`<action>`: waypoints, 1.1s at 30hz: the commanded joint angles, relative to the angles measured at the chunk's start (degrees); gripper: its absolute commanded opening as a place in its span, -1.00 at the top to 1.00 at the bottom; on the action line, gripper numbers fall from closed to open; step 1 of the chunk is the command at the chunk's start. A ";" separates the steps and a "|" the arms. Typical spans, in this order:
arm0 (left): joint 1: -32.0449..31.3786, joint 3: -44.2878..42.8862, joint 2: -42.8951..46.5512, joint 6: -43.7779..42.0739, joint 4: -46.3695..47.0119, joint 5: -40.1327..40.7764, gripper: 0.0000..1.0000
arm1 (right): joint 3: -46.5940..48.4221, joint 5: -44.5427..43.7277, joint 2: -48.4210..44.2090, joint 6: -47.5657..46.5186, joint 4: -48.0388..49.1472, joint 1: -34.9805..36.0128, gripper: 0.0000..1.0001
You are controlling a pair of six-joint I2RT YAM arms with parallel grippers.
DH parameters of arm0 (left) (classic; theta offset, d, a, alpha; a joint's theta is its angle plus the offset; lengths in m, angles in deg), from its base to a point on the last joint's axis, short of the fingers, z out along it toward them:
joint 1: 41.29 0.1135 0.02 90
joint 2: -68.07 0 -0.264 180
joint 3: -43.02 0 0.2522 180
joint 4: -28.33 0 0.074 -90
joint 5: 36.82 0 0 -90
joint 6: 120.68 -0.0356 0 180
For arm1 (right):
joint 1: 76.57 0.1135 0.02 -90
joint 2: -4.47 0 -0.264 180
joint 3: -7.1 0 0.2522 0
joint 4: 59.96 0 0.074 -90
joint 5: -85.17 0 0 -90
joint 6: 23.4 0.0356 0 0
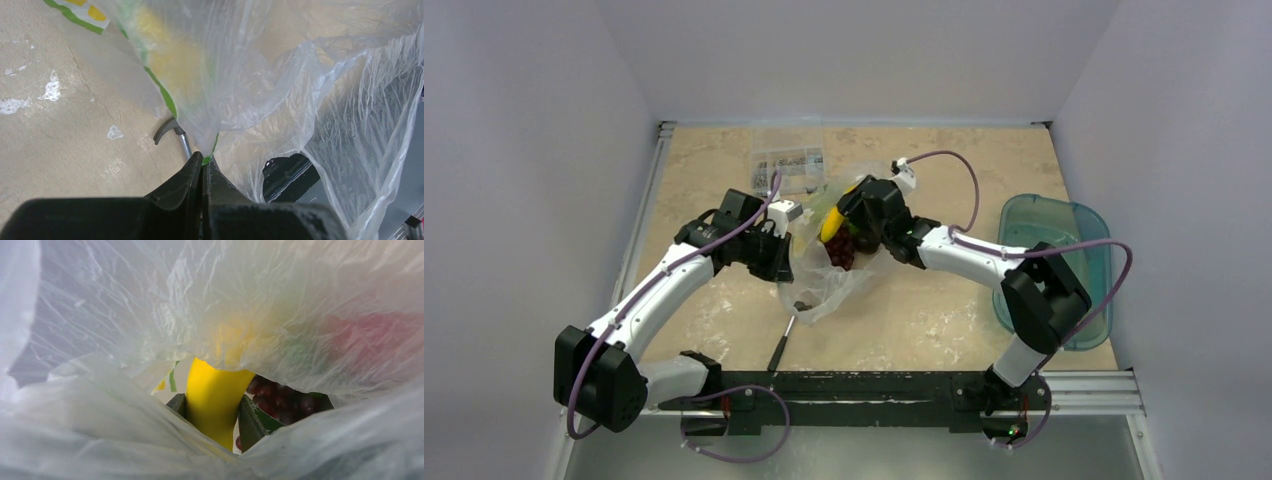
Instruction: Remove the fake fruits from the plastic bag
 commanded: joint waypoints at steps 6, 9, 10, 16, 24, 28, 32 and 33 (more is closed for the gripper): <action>-0.44 -0.43 0.79 -1.47 1.11 1.02 1.00 | -4.31 18.52 -6.51 2.82 5.09 -4.14 0.96; -0.44 -0.39 0.75 -1.53 1.20 1.33 1.00 | -3.40 23.61 -6.46 1.09 4.96 -4.31 0.97; -0.47 -0.39 0.67 -1.54 1.19 1.36 1.00 | -3.05 25.11 -6.34 0.23 4.54 -4.35 0.98; -0.47 -0.46 0.77 -1.54 1.03 1.73 1.00 | -5.03 31.35 -7.54 -3.39 6.13 -3.19 1.00; -0.48 -0.39 0.57 -1.49 0.92 2.71 1.00 | -8.76 37.39 -11.39 -9.63 9.68 -1.21 1.00; -0.42 -0.27 0.90 -1.46 1.01 3.98 1.00 | -10.21 41.73 -13.21 -12.18 11.86 -1.14 1.00; -0.42 -0.26 1.08 -1.28 0.93 4.32 1.00 | -11.12 44.48 -16.65 -16.45 11.66 -0.97 1.00; -0.41 -0.27 1.22 -1.28 1.00 4.44 1.00 | -11.65 44.65 -17.84 -17.56 11.59 -1.01 1.00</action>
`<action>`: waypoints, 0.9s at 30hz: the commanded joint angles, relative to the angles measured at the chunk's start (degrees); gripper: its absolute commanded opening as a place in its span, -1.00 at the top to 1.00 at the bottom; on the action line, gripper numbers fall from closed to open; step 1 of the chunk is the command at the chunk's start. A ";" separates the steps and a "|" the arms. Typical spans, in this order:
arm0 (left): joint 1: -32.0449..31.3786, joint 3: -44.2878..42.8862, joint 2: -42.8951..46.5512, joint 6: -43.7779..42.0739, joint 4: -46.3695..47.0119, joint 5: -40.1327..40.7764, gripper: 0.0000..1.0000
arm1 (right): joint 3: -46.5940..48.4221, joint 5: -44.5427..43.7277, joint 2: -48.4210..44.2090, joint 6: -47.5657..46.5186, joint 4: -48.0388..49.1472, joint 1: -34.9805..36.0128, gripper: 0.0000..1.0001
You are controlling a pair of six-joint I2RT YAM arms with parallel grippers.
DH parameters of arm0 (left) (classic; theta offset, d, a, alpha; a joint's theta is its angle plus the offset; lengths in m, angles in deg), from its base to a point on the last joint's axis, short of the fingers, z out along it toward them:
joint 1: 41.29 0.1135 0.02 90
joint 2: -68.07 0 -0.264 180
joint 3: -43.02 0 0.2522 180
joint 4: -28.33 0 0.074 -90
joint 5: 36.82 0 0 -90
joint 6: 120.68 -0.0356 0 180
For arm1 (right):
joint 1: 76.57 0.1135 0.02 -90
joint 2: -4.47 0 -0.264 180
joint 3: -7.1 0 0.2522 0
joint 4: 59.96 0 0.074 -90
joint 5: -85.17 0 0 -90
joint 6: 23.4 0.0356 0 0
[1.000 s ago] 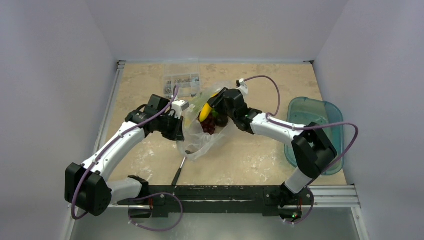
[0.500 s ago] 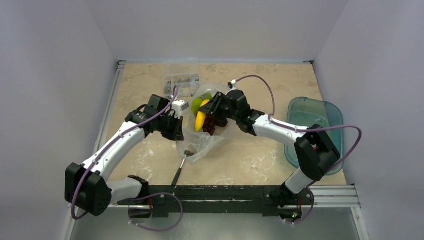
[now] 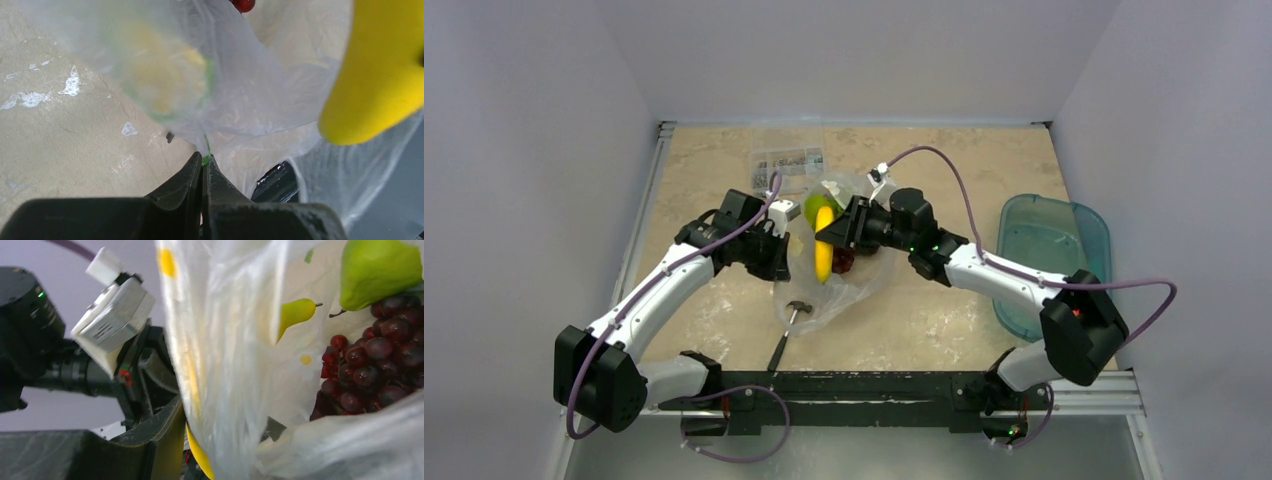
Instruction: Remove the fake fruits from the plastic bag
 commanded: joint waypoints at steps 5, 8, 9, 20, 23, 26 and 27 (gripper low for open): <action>-0.25 -0.11 1.02 -1.10 1.27 1.75 1.00 | -2.16 6.24 -9.01 -9.13 3.14 0.43 1.00; -0.22 -0.27 0.78 -1.18 1.25 1.78 1.00 | -2.13 7.46 -9.77 -9.79 4.78 0.40 0.99; -0.19 -0.33 0.79 -1.16 1.25 1.97 1.00 | -1.90 8.81 -9.74 -10.07 5.98 0.38 0.99; -0.18 -0.46 0.90 -1.28 1.42 2.92 1.00 | 1.01 25.93 -7.80 -4.71 21.17 0.43 0.96; -0.18 -0.52 0.92 -1.35 1.37 3.13 1.00 | 2.88 25.86 -8.12 -4.93 19.62 0.43 0.95; -0.16 -0.70 1.67 -1.28 1.33 3.91 1.00 | 2.87 25.80 -8.79 -2.45 20.58 0.17 0.95; -0.13 -0.62 2.16 -1.23 1.49 4.38 1.00 | 2.24 25.37 -8.70 -0.34 21.99 -0.26 0.96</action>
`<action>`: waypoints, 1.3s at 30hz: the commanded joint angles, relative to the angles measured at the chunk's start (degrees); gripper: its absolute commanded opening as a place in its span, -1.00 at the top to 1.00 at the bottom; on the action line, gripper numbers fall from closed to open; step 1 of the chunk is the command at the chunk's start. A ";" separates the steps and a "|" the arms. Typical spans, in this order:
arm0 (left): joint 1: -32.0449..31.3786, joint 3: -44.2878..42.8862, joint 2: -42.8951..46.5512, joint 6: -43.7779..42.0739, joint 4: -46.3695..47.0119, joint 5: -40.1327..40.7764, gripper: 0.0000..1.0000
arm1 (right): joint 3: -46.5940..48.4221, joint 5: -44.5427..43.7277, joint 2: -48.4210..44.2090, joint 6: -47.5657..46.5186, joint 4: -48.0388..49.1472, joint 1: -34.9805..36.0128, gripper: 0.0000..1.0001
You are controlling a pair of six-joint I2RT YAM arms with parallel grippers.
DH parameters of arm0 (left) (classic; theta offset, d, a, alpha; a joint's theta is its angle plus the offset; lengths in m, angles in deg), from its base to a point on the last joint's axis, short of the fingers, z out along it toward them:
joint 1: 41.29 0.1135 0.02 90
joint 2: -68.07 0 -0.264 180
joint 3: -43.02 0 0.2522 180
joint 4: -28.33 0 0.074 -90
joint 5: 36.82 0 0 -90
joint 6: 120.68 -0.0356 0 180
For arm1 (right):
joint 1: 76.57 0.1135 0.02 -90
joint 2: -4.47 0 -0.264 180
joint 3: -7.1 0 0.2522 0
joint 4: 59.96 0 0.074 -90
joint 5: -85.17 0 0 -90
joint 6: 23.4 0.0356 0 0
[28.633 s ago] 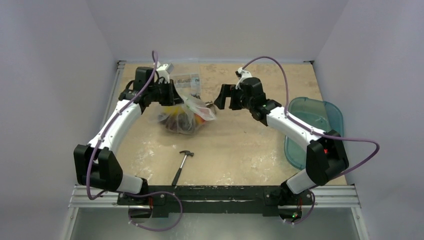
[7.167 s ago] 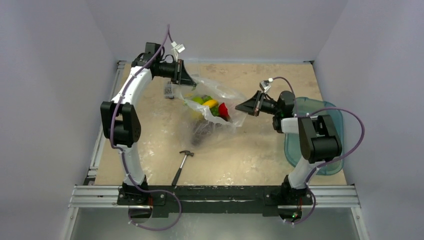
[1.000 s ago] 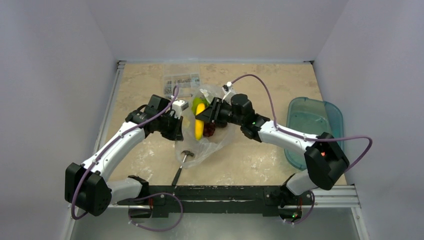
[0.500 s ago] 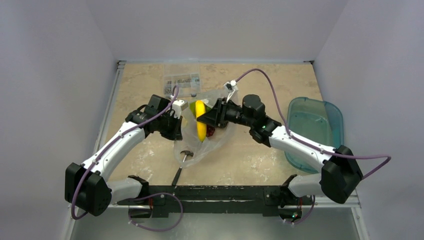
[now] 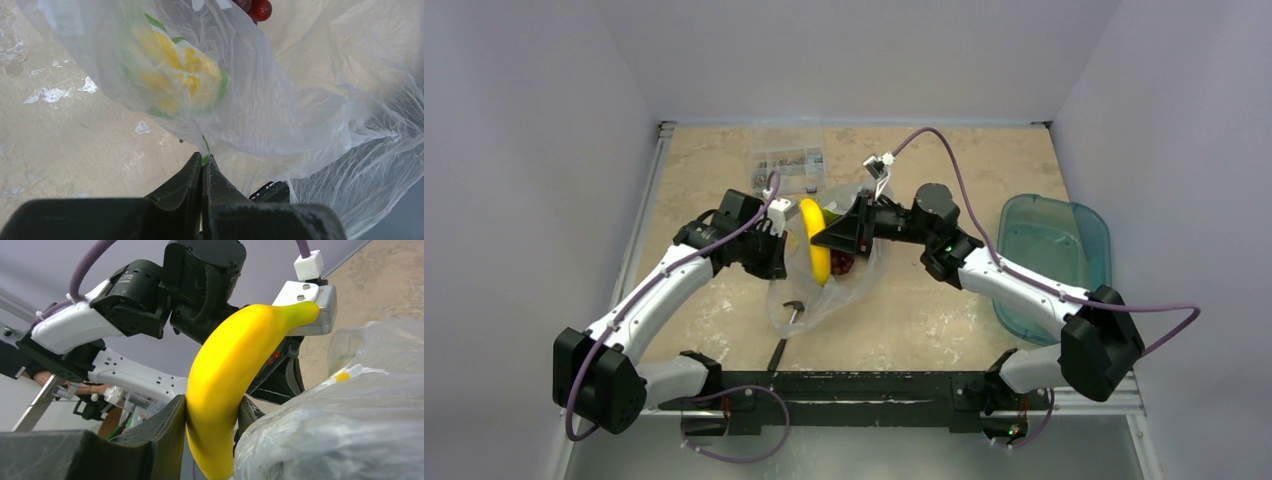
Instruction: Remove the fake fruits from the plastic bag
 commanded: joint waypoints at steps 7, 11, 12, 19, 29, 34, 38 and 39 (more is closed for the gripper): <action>-0.09 -0.14 5.92 -0.53 2.92 3.18 1.00 | 3.14 16.16 0.44 10.75 13.52 -0.06 0.96; -0.05 1.54 10.31 0.49 5.81 2.87 1.00 | 1.65 16.74 -0.19 -7.10 -14.03 0.06 0.96; -0.02 1.54 10.94 0.70 6.24 2.73 1.00 | 0.46 18.71 0.06 -8.66 -16.07 0.10 0.96; 0.67 1.85 13.45 2.20 8.08 2.22 1.00 | -2.93 23.12 3.93 -14.00 -22.20 2.79 0.95; 0.83 2.20 13.81 2.11 8.05 2.69 1.00 | 0.06 30.25 -1.17 -18.98 -27.62 8.05 0.98; 1.12 1.96 14.75 2.02 7.69 4.23 1.00 | -0.02 30.39 -5.23 -21.77 -30.63 7.90 0.99; 1.22 2.70 17.79 2.39 7.69 6.40 1.00 | -1.18 26.45 -6.23 -27.47 -36.60 7.22 1.00; 1.25 2.75 18.52 2.53 7.74 6.41 1.00 | -2.15 24.50 -6.81 -27.71 -34.93 6.84 1.00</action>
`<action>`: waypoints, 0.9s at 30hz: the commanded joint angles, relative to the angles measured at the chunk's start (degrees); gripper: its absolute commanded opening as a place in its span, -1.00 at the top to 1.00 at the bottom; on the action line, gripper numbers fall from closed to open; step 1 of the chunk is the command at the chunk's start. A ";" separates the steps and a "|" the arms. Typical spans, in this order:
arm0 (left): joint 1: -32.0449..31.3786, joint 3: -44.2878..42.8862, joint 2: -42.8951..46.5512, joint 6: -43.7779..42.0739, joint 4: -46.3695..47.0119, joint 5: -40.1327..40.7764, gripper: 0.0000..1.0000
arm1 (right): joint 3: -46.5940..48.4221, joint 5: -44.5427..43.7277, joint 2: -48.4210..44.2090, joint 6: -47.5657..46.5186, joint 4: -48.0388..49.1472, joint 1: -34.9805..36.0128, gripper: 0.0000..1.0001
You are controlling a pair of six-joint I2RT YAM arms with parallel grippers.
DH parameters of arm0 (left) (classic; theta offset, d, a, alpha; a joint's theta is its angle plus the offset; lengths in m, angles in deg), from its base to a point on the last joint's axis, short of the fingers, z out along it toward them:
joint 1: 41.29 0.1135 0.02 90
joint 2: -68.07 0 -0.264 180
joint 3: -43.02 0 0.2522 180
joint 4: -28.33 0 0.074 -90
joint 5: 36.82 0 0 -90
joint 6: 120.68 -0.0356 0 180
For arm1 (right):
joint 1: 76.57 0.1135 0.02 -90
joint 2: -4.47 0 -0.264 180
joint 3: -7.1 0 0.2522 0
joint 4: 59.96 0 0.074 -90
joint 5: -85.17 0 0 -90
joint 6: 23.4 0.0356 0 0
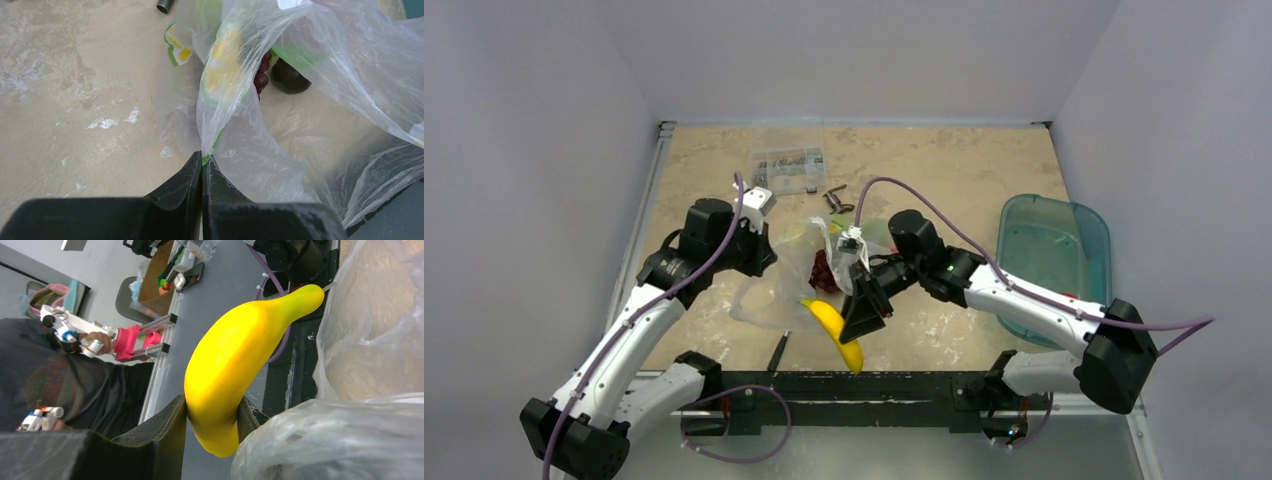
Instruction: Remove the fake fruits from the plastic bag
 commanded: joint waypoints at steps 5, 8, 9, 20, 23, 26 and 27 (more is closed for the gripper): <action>0.49 0.21 6.95 1.31 4.43 -5.88 0.57 | -6.07 0.72 -1.61 3.62 20.24 -3.56 0.99; 0.36 -0.76 9.28 3.67 7.11 -10.56 0.00 | -5.03 1.49 1.27 5.76 23.19 -4.16 1.00; 0.43 -1.22 10.13 5.05 8.02 -10.50 -0.26 | -4.51 1.17 1.90 4.98 21.77 -4.29 1.00; -0.45 5.11 11.60 -6.99 32.62 -13.86 -1.00 | -2.51 0.37 2.00 -1.86 11.86 -5.98 1.00; -1.44 3.42 6.34 -18.17 31.46 -15.23 -0.96 | -2.58 0.50 2.06 -1.56 12.46 -6.33 1.00; -2.80 2.80 1.15 -27.26 30.66 -18.31 -0.92 | -2.53 1.13 2.11 -0.91 13.62 -6.32 1.00; -2.94 2.86 -0.28 -29.07 30.91 -20.68 -0.93 | -2.58 1.37 2.09 -0.93 13.70 -6.30 1.00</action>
